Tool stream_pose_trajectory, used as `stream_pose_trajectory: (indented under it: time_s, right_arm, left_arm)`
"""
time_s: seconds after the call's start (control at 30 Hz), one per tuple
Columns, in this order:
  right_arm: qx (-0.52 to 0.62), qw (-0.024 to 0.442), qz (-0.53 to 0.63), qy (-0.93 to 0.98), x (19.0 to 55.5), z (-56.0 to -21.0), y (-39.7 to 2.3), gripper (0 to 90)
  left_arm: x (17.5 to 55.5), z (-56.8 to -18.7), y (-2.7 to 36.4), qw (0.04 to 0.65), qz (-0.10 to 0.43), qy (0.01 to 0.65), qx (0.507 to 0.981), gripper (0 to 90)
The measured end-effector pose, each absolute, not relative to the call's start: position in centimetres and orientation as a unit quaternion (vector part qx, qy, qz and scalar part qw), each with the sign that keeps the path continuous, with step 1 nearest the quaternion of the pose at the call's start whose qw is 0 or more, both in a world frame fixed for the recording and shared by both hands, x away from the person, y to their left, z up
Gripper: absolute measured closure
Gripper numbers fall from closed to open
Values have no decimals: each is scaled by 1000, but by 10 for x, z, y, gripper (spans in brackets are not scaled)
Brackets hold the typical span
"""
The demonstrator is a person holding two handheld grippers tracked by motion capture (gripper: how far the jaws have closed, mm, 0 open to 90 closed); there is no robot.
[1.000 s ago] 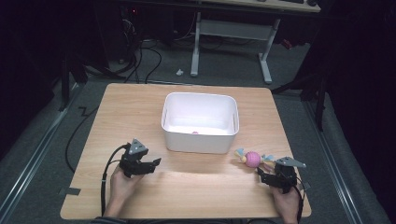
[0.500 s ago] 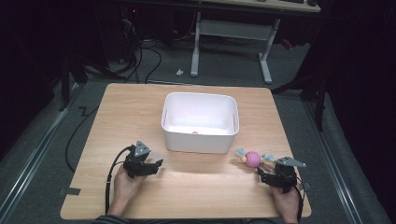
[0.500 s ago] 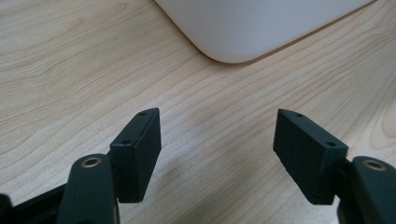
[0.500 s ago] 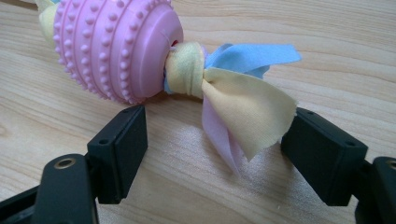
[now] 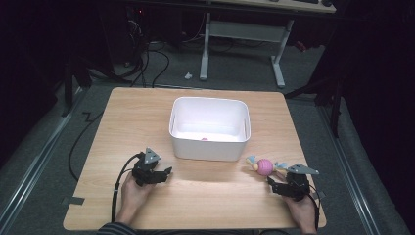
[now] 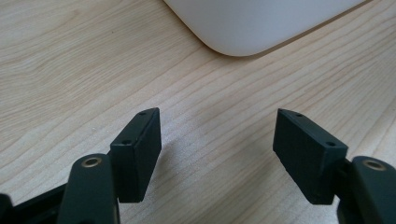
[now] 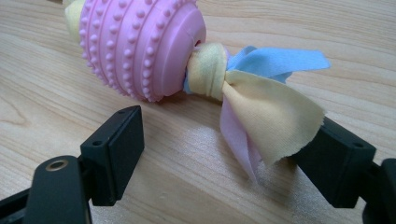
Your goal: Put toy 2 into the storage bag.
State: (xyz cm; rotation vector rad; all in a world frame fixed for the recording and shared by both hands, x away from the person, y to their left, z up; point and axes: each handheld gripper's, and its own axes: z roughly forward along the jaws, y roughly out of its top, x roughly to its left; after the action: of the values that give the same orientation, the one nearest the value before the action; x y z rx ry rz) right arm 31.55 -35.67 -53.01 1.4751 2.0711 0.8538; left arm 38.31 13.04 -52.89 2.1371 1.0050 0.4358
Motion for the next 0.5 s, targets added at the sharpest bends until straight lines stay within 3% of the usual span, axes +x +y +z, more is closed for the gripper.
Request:
stream_pose_trajectory:
  time_s: [0.27,0.5]
  right_arm:
    - [527,224,308,759,316,-530,-356,159]
    - [535,223,312,753,306,-529,-358,231]
  left_arm:
    - [382,-536,138,372,171,401,819,317]
    - [382,-536,137,368,171,400,822,279]
